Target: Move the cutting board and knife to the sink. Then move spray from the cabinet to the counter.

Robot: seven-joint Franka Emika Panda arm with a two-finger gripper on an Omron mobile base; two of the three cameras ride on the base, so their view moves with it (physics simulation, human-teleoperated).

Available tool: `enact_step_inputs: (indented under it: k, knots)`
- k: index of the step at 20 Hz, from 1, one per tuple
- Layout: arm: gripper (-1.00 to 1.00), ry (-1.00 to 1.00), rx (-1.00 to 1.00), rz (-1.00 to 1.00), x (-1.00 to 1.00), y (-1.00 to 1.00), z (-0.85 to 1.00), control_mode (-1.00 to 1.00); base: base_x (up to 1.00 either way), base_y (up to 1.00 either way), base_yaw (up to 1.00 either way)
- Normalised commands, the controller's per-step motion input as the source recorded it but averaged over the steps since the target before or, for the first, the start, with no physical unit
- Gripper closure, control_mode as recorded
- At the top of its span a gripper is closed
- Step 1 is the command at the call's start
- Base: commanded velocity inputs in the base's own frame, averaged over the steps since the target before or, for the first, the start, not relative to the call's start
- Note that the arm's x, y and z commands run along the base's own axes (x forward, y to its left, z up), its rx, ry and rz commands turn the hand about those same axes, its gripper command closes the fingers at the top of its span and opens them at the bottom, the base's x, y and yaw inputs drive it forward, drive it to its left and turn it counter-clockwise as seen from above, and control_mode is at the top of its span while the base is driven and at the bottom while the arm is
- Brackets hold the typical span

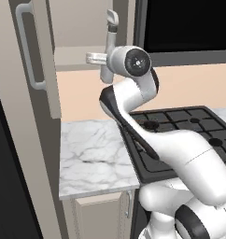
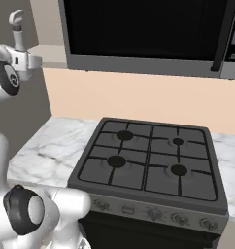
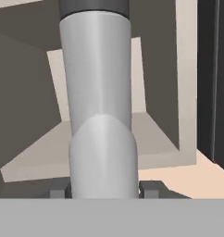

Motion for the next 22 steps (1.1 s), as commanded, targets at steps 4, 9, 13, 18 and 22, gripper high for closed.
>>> enact_step_inputs:
  k: [4, 9, 13, 18, 22]
  knots:
    - [1.00, 0.01, -0.05, 0.00, -1.00, 0.00, -0.32, -1.00, 0.00, 0.00, 0.00]
    - [1.00, 0.00, -0.01, 0.00, -0.91, -0.05, -0.51, -1.00, 0.00, 0.00, 0.00]
    - [1.00, 0.00, -0.02, 0.00, -0.37, 0.00, -0.67, -1.00, 0.00, 0.00, 0.00]
    - [1.00, 0.00, -0.04, -0.06, 0.00, 0.03, -0.71, -1.00, 0.00, 0.00, 0.00]
    - [1.00, 0.00, -0.02, -0.18, 0.02, 0.03, -0.69, -1.00, 0.00, 0.00, 0.00]
